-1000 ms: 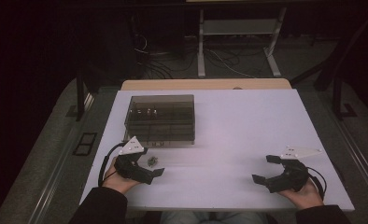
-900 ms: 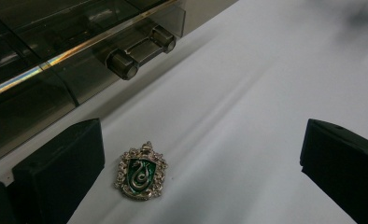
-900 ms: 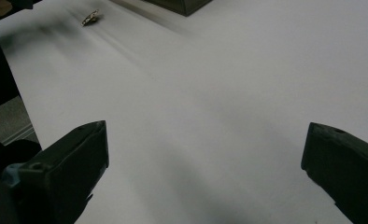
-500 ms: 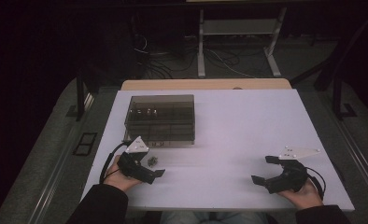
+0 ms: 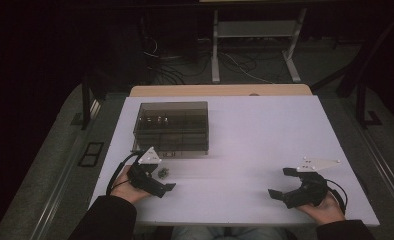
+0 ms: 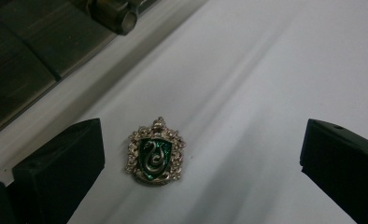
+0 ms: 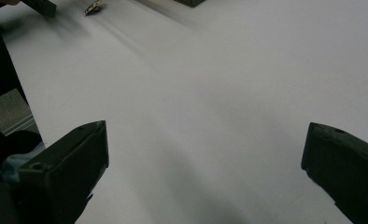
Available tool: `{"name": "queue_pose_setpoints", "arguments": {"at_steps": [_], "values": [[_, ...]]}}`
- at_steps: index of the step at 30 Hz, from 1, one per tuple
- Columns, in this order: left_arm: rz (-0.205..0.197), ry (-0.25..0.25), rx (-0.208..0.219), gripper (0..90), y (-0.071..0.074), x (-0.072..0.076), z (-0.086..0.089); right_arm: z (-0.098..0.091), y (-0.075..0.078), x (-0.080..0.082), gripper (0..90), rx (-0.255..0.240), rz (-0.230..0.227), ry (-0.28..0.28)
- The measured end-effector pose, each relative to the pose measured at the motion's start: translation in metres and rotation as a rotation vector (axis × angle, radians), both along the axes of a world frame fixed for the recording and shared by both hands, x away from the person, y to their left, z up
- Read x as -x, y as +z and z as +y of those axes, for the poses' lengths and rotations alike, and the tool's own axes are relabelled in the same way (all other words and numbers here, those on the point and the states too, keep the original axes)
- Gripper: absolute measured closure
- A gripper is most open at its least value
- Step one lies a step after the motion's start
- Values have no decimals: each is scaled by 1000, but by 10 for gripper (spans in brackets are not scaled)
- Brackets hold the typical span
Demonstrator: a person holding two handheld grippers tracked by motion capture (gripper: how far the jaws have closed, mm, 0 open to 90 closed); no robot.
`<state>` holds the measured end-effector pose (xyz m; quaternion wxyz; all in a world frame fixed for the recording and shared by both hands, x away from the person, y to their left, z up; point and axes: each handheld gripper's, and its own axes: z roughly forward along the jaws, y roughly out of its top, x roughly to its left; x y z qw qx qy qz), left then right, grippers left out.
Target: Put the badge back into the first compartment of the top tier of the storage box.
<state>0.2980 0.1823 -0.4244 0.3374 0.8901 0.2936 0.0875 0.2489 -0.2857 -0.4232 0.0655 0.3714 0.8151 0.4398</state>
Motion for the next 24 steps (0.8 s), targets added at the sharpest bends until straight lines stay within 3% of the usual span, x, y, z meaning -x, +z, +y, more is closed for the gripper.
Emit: {"name": "queue_pose_setpoints", "arguments": {"at_steps": [11, 24], "values": [[-23, -52, -26, 44, -4, -3, 7, 1, 0, 0, 5, -2, -5, 12], [-65, -60, -62, 263, -7, -6, 12, 2, -1, 0, 5, 6, -3, 24]]}}
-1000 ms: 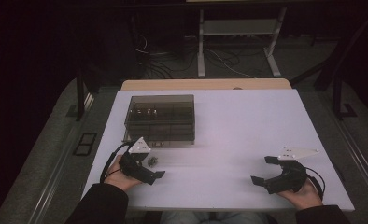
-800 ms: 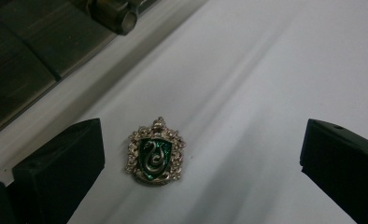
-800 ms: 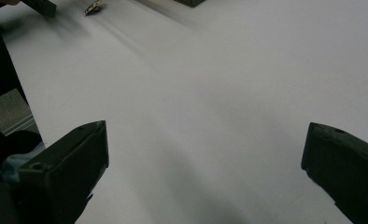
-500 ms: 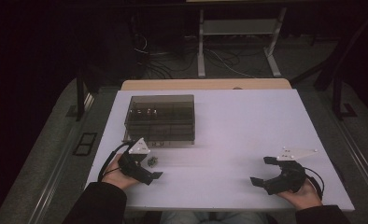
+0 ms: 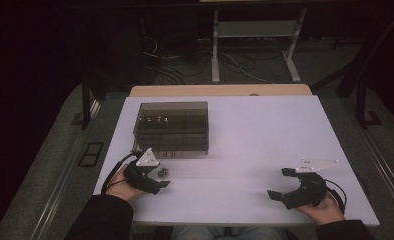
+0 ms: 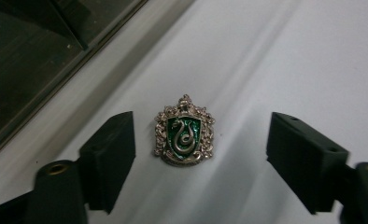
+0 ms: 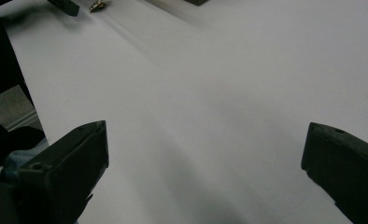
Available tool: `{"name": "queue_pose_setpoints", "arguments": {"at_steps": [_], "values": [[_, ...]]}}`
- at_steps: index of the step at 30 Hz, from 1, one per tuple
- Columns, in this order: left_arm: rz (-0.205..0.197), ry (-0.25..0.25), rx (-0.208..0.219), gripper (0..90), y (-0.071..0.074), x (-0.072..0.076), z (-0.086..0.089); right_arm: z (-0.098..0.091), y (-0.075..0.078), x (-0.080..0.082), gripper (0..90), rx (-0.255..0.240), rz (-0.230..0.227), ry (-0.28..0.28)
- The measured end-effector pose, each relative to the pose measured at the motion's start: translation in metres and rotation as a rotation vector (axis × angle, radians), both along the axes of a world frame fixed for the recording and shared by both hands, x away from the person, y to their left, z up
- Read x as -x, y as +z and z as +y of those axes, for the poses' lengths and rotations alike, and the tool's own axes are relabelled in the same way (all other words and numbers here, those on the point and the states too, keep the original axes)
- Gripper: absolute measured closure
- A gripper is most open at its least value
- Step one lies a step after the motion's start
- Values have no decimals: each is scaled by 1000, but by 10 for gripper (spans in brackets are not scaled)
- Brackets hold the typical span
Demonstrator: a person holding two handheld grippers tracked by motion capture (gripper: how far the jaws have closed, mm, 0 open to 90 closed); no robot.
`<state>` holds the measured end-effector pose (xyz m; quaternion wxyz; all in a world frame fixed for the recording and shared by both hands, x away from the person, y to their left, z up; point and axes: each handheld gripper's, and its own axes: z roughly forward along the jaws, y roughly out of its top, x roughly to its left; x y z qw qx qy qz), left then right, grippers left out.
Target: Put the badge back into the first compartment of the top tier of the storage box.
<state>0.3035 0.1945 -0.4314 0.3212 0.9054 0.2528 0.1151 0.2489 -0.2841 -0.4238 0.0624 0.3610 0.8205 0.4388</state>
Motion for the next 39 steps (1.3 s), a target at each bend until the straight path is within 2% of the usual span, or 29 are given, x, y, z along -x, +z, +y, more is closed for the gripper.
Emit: {"name": "queue_pose_setpoints", "arguments": {"at_steps": [10, 23, 33, 39], "values": [[-29, -3, -10, 383, -3, -6, 1, 1, -1, 0, 5, 7, -2, 4], [-16, -21, -12, 477, -8, -10, -2, 2, -1, 0, 5, 21, 3, 4], [-10, -34, 4, 536, -9, -12, -1, 2, -1, 0, 5, 22, 1, 3], [3, -27, 11, 560, -9, -13, -1, 3, -2, 0, 5, 23, -2, 5]]}}
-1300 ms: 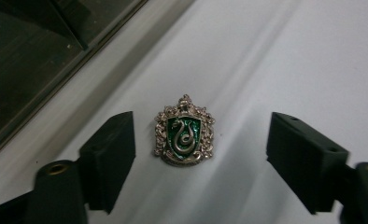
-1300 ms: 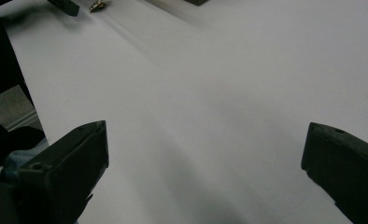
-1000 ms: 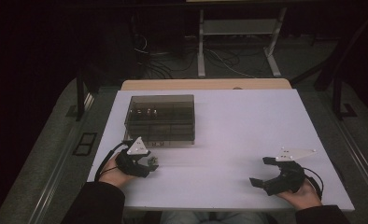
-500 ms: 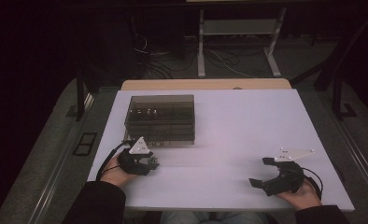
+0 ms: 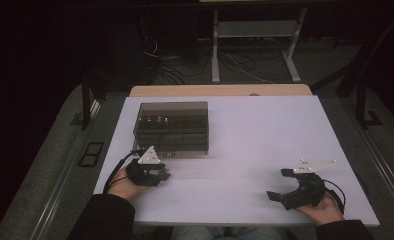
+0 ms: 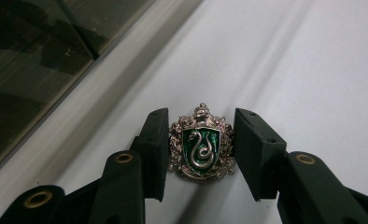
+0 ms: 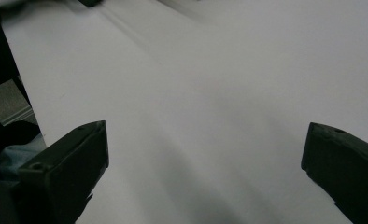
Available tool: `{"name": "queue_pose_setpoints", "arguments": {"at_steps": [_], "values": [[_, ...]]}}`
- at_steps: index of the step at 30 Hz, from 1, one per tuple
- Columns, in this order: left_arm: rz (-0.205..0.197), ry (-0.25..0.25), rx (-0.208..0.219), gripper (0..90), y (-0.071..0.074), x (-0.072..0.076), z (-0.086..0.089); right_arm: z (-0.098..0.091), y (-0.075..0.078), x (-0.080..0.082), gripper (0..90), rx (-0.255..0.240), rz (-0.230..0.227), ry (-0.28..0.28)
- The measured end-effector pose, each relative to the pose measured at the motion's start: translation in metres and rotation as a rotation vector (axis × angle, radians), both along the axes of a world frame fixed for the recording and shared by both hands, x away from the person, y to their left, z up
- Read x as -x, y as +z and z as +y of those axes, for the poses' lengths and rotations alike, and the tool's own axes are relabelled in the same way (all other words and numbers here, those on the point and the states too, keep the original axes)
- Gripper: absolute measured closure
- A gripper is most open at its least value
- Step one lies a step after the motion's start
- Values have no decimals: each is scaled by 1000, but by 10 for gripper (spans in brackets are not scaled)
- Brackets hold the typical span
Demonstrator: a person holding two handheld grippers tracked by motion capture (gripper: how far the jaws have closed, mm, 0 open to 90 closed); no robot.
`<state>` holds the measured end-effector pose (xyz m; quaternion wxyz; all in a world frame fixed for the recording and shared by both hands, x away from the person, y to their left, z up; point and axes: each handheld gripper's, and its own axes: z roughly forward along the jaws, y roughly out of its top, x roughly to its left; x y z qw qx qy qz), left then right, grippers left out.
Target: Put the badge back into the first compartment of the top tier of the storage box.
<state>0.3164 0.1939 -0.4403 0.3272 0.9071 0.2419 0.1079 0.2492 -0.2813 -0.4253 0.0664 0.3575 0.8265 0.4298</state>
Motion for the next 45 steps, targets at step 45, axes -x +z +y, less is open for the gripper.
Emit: {"name": "queue_pose_setpoints", "arguments": {"at_steps": [45], "values": [[91, -73, 11, 565, 43, 14, 6, -2, 0, 1, 5, -2, 3, -9]]}}
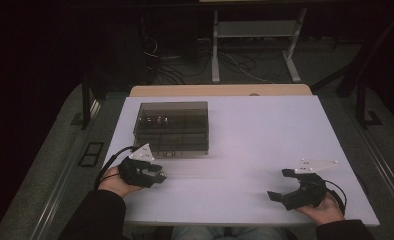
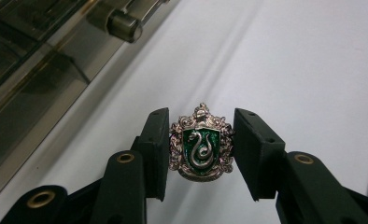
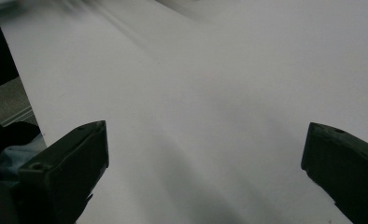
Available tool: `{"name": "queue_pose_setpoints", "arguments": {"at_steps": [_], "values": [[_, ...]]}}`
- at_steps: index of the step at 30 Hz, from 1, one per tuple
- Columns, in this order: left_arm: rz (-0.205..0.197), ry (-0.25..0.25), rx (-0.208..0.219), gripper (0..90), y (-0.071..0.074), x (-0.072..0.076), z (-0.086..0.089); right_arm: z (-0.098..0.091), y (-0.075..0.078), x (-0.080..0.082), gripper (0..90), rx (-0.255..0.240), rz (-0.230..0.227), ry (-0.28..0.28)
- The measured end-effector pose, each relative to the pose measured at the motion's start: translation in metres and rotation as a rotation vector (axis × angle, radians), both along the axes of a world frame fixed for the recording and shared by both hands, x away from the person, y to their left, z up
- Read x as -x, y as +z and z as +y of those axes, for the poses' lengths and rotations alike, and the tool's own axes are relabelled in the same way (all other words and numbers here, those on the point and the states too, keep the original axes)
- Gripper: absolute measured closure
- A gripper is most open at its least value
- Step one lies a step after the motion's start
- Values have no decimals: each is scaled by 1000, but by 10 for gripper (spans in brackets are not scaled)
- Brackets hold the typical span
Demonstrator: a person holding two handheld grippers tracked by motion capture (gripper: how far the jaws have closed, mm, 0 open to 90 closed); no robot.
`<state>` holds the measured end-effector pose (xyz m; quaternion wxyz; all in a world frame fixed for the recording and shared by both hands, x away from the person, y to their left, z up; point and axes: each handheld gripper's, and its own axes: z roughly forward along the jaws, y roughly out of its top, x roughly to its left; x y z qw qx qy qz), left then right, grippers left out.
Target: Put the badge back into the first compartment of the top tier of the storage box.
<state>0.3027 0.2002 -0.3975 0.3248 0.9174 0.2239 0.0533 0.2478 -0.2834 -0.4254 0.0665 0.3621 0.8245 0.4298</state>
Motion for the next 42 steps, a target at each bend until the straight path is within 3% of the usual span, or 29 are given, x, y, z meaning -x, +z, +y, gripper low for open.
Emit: {"name": "queue_pose_setpoints", "arguments": {"at_steps": [16, 42], "values": [[-13, -11, 14, 566, 31, 5, 3, 0, 0, 0, 5, -2, 1, -1], [-53, -56, -47, 566, 77, -1, -4, -1, 0, 0, 5, -2, -6, 0]]}}
